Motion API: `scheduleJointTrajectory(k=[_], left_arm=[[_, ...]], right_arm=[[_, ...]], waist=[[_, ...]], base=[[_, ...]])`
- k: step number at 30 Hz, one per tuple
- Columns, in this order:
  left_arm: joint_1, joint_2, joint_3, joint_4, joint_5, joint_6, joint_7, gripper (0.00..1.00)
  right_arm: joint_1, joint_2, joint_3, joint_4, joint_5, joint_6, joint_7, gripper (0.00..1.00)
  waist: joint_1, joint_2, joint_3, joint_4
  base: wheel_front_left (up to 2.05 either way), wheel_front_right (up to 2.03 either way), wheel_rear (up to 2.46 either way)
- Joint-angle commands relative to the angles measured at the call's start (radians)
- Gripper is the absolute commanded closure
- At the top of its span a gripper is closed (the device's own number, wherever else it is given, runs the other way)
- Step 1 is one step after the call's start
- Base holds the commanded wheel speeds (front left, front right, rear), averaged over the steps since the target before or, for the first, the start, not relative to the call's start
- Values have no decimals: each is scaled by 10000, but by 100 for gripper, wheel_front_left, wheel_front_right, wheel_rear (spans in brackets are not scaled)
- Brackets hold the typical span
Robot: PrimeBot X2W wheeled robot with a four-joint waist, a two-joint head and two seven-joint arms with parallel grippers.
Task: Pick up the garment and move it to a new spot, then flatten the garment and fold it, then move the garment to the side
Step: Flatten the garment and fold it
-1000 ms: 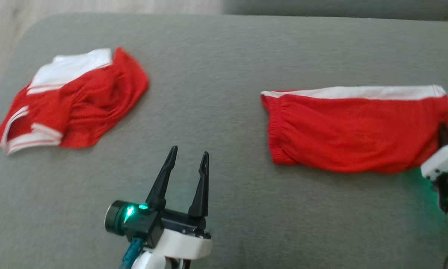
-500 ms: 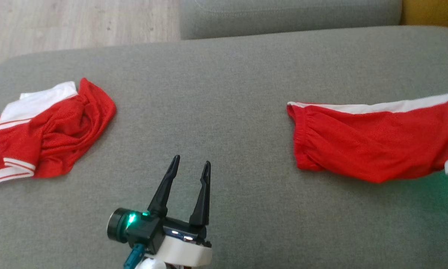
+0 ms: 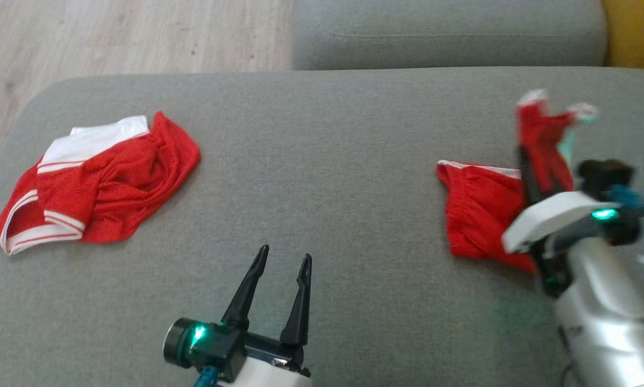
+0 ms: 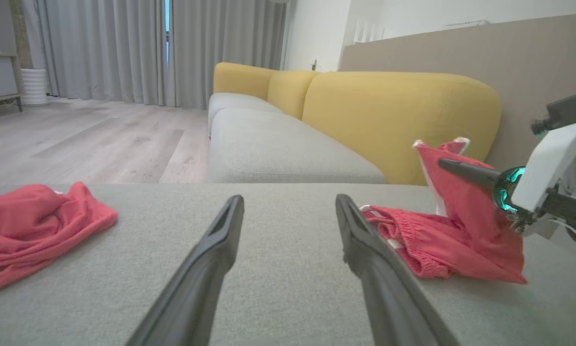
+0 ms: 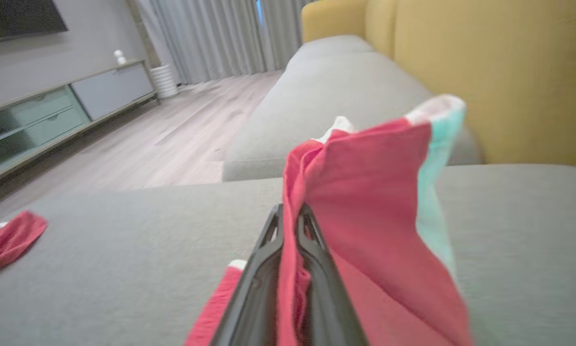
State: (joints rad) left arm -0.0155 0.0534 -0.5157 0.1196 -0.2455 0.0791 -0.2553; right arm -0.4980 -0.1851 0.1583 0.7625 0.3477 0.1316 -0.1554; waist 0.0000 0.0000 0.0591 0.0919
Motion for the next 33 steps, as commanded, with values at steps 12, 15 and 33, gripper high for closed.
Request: scheduleJointTrajectory(k=[12, 15, 33], left_arm=[[-533, -32, 353, -203, -135, 36, -65, 0], [-356, -32, 491, -162, -153, 93, -65, 0], [1454, -2, 1823, -619, 349, 493, -65, 0]], right_arm=[[823, 1131, 1289, -799, -189, -9, 187, 0], [1166, 998, 1300, -1499, 199, -9, -315, 0], [5696, 506, -1178, -5604, -517, -9, -1061, 0]], waist=[[0, 0, 251, 415], [0, 0, -74, 248], [0, 0, -1768, -277]], base=[[0, 0, 0], [0, 0, 0], [0, 0, 0]])
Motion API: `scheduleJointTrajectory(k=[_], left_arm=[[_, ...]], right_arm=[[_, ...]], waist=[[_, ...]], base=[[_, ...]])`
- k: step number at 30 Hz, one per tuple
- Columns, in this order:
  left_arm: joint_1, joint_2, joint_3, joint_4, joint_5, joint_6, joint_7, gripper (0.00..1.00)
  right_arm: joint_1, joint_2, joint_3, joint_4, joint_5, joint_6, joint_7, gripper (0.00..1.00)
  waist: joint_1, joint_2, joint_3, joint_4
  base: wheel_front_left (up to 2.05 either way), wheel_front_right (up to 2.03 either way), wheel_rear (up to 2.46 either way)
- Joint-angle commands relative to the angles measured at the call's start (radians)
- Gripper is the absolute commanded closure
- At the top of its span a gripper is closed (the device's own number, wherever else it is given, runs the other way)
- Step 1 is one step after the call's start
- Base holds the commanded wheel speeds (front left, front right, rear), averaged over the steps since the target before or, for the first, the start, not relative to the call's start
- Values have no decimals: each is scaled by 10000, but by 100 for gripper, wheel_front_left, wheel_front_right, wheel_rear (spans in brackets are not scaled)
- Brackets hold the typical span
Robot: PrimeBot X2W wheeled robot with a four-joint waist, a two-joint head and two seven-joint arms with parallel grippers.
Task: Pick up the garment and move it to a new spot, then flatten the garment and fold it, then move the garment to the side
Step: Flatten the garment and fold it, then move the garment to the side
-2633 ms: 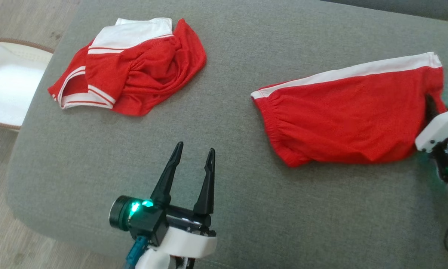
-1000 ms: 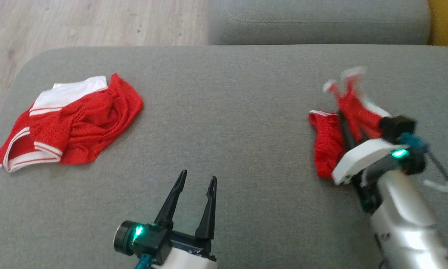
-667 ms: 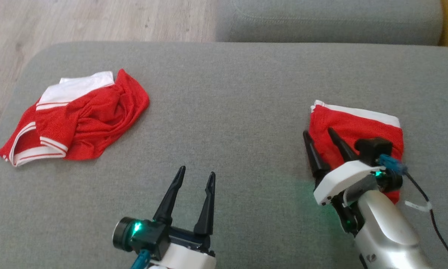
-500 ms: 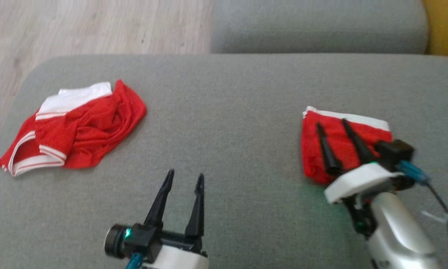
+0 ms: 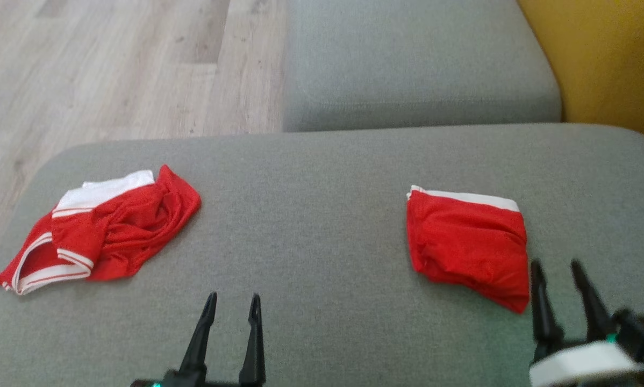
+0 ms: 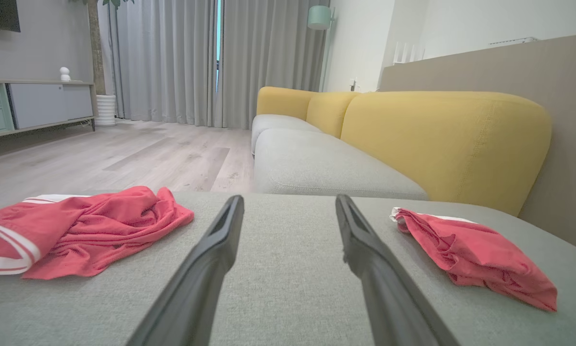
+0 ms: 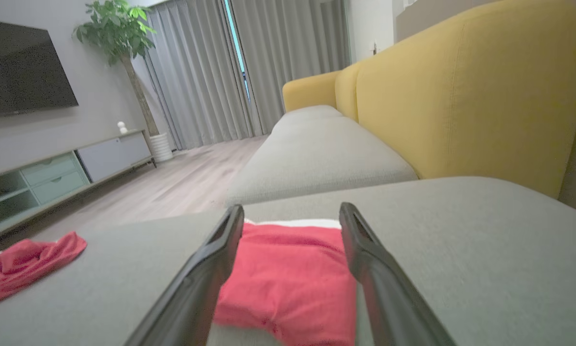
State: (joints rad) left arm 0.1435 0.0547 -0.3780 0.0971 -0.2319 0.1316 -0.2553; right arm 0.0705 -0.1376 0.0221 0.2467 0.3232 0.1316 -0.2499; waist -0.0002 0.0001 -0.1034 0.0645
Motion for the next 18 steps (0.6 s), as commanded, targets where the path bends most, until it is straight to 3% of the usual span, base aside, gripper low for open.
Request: scheduleJointTrajectory(k=[1, 9, 18], left_arm=[[-5, 14, 480, -418, 340, -58, -65, 0], [697, 8, 773, -421, 687, -190, -65, 0], [718, -28, 857, -308, 811, -327, -65, 0]], right_arm=[[253, 118, 158, -520, -430, -9, -116, 0], [1261, 683, -44, -812, -897, -9, -117, 0], [1367, 838, -139, -771, -1000, -9, -117, 0]], waist=[[2, -1, -191, -12], [2, -1, -445, -74], [2, -1, -509, -48]], base=[[0, 0, 0], [0, 0, 0], [0, 0, 0]])
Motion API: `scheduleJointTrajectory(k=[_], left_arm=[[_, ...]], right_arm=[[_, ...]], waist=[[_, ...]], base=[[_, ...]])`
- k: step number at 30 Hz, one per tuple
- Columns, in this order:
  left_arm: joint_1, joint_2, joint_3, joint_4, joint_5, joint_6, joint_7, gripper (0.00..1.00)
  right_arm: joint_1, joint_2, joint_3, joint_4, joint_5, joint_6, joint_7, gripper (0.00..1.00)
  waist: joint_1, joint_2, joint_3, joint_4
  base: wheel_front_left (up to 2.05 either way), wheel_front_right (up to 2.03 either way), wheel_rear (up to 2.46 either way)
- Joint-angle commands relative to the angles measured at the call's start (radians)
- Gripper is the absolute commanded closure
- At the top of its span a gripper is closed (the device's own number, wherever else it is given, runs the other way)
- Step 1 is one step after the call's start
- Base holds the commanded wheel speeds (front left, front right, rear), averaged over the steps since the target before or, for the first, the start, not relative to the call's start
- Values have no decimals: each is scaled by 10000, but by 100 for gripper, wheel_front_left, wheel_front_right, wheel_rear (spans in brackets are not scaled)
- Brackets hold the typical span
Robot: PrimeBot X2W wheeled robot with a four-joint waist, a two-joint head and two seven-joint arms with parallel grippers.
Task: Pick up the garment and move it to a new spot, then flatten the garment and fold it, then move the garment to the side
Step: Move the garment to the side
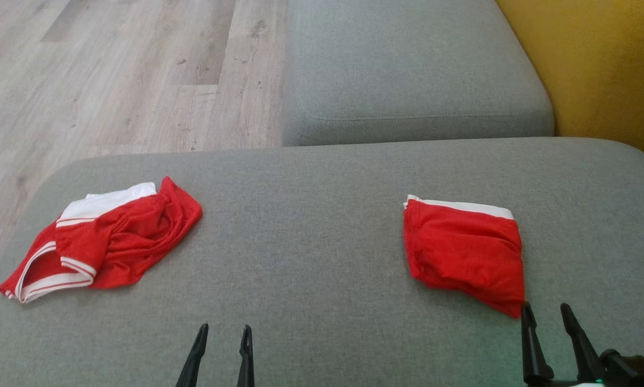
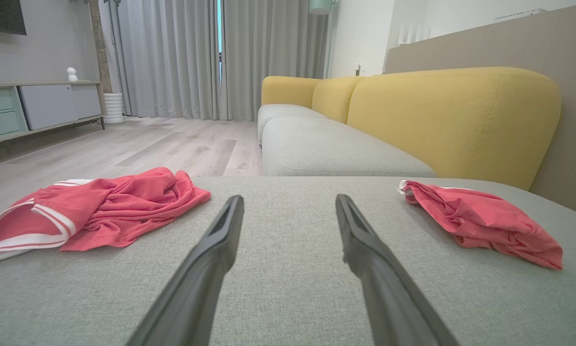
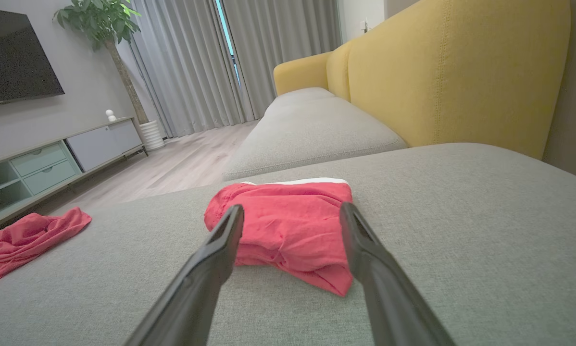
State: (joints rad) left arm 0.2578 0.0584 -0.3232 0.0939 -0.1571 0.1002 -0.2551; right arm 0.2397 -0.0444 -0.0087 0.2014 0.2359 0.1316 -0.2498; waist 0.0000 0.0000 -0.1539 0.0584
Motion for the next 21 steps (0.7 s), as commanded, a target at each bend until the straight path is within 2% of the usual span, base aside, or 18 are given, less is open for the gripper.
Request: scheduleJointTrajectory(k=[1, 21], left_arm=[[-423, -67, 290, -256, 69, -28, -67, 0], [-395, -80, 246, -150, -23, 50, -67, 0]], right_arm=[[-314, -89, 150, -305, -134, -9, -119, 0], [-205, -64, 586, -158, -194, -9, -120, 0]], waist=[[0, 0, -12, 25], [0, 0, 42, 89]], base=[[0, 0, 0], [0, 0, 0]])
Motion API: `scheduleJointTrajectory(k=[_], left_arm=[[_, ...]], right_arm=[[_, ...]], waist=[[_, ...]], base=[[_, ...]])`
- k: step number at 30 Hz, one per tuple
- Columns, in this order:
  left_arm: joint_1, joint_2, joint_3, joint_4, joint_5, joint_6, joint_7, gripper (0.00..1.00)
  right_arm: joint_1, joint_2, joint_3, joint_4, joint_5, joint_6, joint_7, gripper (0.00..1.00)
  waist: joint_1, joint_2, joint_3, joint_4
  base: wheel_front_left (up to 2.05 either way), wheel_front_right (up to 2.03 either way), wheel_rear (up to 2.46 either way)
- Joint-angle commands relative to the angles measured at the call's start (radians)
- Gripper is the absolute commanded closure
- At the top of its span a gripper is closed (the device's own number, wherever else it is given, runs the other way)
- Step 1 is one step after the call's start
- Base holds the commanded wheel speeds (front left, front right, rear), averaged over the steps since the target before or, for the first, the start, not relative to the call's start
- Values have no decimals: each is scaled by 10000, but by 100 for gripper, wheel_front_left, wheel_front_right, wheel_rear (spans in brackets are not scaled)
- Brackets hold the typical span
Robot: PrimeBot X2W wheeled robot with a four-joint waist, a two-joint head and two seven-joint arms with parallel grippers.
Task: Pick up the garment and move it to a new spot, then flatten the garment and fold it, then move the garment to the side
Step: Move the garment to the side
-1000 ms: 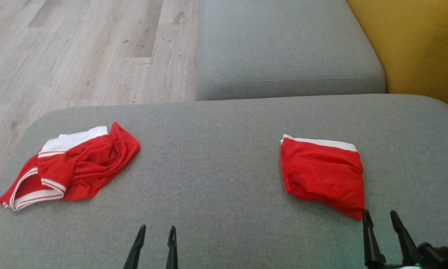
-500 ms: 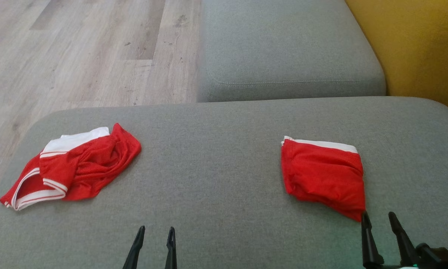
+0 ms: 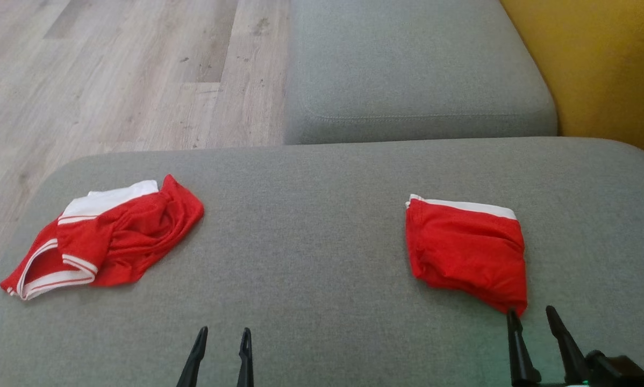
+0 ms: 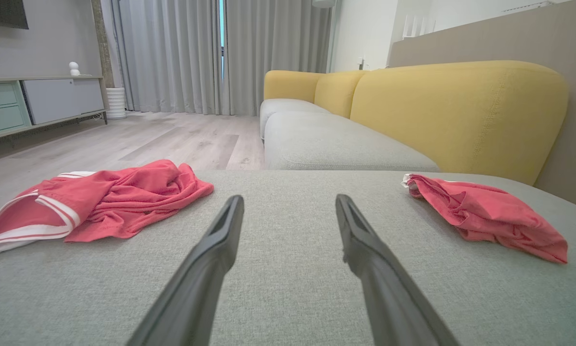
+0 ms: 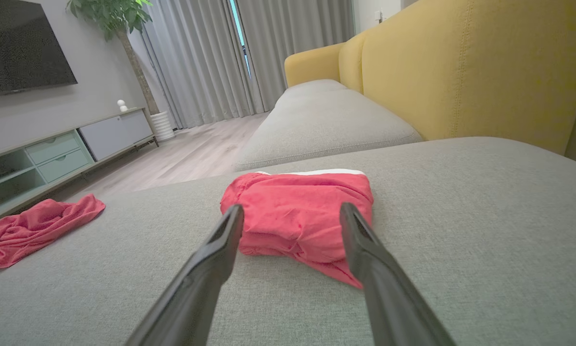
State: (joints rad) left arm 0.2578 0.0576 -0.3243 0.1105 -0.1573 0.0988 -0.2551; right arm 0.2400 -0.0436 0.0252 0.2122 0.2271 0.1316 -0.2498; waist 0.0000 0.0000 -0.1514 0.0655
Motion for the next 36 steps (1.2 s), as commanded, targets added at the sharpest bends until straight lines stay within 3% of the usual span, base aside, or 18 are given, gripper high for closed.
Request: scheduleJointTrajectory(k=[1, 9, 13, 22, 27, 36], left_arm=[[-391, -73, 260, -325, -30, 82, -67, 0], [-484, -73, 225, -466, -75, 133, -67, 0], [-671, -73, 173, -569, -62, 131, -67, 0], [-1145, -73, -121, -656, -98, 91, -67, 0], [-1599, -74, -269, -677, -150, 96, -67, 0], [-2239, -74, -510, -646, -276, 180, -67, 0]], right_arm=[[-202, -84, 277, -273, -154, -9, -120, 0], [-287, -284, 438, -193, -138, -9, -120, 0], [-894, -640, 327, 308, 583, -9, -46, 0], [-2658, -2038, -31, 632, 2886, -9, 2217, 0], [-3485, -2695, -300, 1016, 3470, -9, 3772, 0], [-4527, -2750, -389, 1982, 3500, -9, 4999, 0]], waist=[[0, 0, 43, 32], [0, 0, 462, 199], [0, 0, 1036, 278], [0, 0, 2023, 359], [0, 0, 2598, 405], [0, 0, 3323, 501]], base=[[0, 0, 0], [0, 0, 0], [0, 0, 0], [0, 0, 0], [0, 0, 0], [0, 0, 0]])
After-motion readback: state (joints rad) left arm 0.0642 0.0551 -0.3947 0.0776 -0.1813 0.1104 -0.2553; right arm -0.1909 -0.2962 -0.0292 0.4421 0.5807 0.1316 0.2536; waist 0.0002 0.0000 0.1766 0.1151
